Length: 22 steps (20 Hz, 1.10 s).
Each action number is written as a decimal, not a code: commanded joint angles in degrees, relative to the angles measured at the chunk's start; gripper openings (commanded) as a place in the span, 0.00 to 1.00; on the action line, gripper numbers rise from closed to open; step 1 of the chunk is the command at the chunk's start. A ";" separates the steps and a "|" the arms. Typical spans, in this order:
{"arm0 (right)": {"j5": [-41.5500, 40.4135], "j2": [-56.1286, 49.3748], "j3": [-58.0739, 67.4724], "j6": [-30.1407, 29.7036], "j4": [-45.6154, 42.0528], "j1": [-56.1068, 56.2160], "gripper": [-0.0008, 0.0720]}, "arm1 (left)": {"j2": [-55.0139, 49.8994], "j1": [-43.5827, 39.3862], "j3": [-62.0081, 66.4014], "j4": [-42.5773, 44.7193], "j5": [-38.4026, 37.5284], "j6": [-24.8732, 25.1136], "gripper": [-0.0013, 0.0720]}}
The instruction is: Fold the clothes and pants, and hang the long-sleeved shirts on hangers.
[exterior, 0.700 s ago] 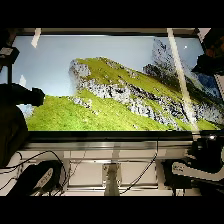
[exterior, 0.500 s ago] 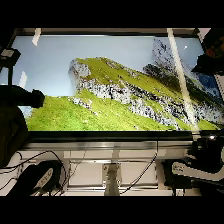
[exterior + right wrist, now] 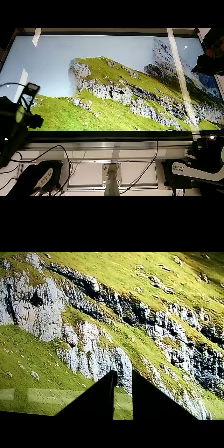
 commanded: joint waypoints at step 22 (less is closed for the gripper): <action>0.02 0.00 0.04 0.02 0.00 0.02 0.20 | -12.83 29.57 -13.94 10.58 26.62 -5.99 0.80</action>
